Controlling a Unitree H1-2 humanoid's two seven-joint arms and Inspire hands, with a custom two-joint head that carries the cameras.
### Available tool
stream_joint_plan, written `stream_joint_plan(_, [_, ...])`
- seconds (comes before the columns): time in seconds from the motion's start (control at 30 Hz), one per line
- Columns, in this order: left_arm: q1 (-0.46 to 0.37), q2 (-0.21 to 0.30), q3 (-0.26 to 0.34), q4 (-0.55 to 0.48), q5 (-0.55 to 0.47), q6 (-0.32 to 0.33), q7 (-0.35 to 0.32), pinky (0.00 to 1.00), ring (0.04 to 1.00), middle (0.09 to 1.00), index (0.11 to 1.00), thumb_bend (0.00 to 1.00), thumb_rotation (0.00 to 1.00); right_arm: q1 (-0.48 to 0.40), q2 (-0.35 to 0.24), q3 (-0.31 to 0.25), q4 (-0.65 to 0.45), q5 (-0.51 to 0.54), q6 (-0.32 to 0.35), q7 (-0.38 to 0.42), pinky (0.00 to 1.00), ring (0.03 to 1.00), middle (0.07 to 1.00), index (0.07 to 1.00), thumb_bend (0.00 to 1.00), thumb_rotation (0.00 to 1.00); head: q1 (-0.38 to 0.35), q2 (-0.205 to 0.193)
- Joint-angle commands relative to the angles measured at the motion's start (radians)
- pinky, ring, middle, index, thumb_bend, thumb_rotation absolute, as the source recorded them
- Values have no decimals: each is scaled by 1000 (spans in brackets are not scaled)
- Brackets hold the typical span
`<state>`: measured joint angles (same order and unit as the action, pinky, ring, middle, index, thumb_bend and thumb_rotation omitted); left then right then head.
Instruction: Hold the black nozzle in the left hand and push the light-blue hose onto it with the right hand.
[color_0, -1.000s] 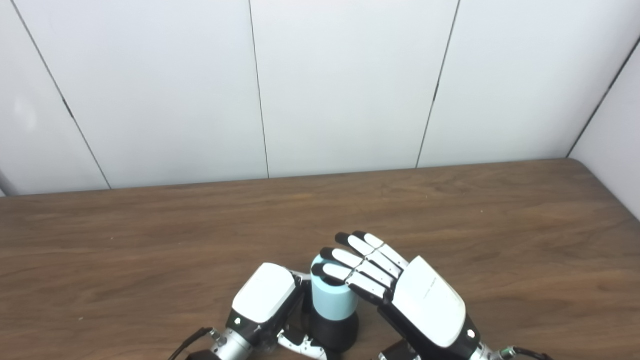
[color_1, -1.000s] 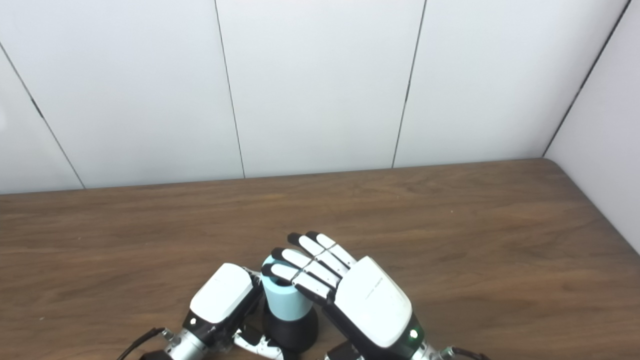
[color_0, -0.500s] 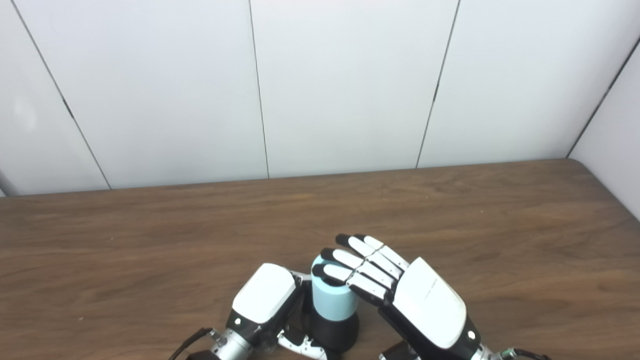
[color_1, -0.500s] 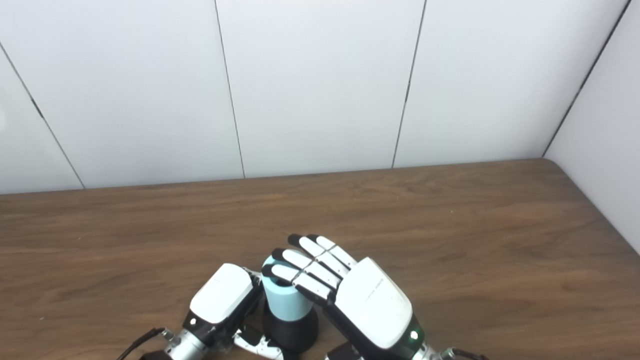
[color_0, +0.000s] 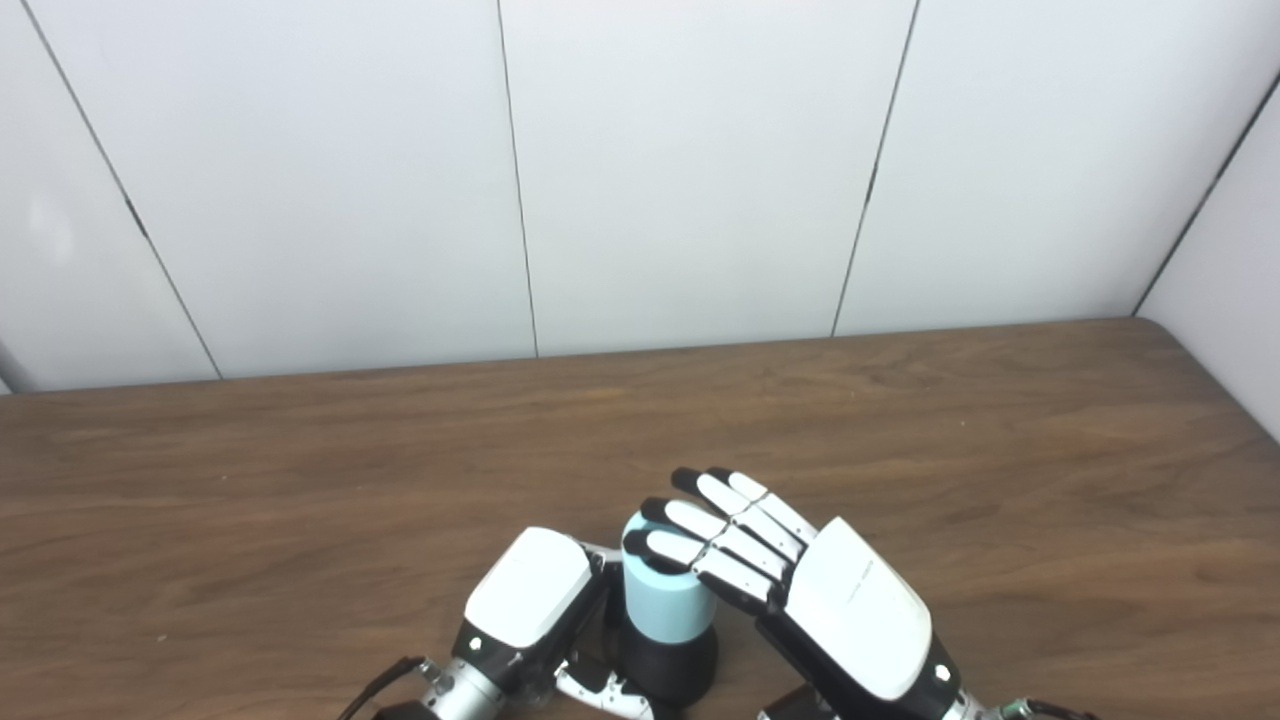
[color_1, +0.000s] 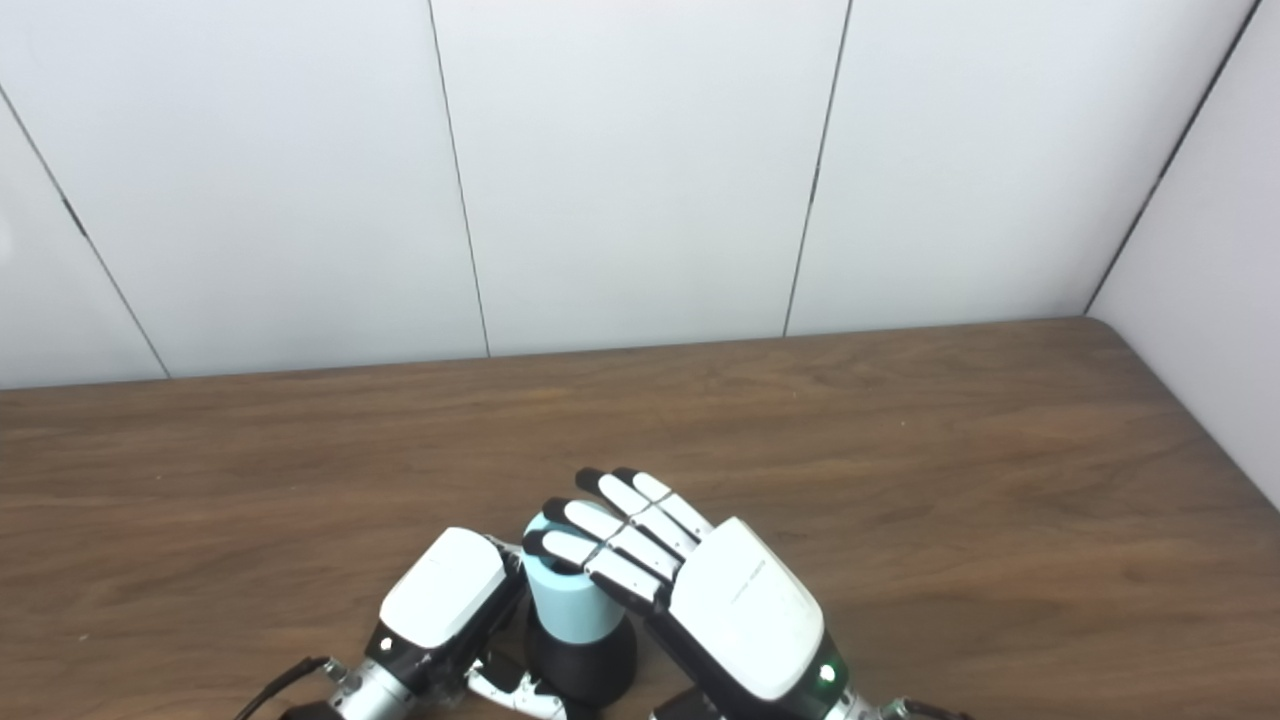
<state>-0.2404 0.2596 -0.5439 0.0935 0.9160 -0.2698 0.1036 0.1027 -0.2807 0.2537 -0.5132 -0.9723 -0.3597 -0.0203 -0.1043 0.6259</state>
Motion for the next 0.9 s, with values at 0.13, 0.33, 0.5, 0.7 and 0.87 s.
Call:
stream_joint_plan(0.13, [39, 12, -16, 48, 14, -7, -13, 99, 141, 471, 479, 525, 0, 31, -21, 16, 20, -29, 1, 56, 947, 940, 861, 801, 781, 709, -1, 2])
stream_joint_plan(0.33, [40, 13, -16, 43, 14, -3, -20, 98, 138, 471, 479, 525, 0, 39, -22, 25, 27, -31, 0, 54, 939, 923, 852, 792, 781, 703, -1, 2])
stream_joint_plan(0.5, [40, 13, -15, 41, 11, -3, -24, 96, 137, 471, 479, 525, 0, 38, -23, 22, 23, -30, 2, 53, 953, 933, 857, 799, 779, 694, -1, 2])
stream_joint_plan(0.7, [40, 13, -16, 44, 14, -7, -18, 98, 139, 471, 479, 525, 0, 36, -21, 21, 23, -28, 6, 54, 962, 943, 864, 807, 776, 710, -2, 2])
stream_joint_plan(0.87, [40, 12, -15, 44, 16, -4, -18, 95, 139, 471, 479, 525, 0, 36, -23, 22, 23, -28, 7, 58, 969, 946, 865, 803, 778, 702, -2, 1])
